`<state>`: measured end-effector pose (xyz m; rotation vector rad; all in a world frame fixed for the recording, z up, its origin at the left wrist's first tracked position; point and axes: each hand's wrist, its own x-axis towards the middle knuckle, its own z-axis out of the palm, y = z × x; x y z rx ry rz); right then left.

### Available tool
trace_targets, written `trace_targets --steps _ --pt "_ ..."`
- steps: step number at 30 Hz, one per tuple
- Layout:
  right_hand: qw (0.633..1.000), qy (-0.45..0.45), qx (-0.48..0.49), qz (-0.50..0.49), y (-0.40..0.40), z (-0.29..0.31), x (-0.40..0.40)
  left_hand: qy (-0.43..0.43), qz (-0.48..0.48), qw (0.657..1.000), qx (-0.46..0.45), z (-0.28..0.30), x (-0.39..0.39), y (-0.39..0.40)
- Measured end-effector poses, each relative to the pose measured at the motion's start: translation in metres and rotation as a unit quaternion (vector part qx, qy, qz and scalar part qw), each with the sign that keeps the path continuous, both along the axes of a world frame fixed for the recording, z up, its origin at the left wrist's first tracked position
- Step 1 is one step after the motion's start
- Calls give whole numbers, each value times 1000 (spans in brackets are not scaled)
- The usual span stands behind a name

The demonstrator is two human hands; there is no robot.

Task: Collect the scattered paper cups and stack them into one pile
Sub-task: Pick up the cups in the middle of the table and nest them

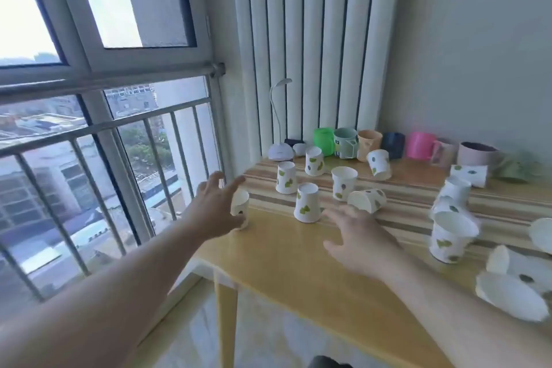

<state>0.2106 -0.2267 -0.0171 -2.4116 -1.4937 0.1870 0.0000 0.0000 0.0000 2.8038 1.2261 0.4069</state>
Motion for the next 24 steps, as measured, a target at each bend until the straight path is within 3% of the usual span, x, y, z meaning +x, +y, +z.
trace_targets --steps 4,12,19,24 --pt "995 -37 -93 2 7 -50 5 -50 74 993 -81 -36 22 11" --pt "993 -3 -114 -20 13 -79 14 -236 104 955 -145 -55 47 23" --pt "989 37 -140 17 -6 -38 23 -270 2 949 -161 -40 73 -30" --pt "1000 -19 -10 10 -72 26 45 -270 -95 938 -194 -42 115 -106"
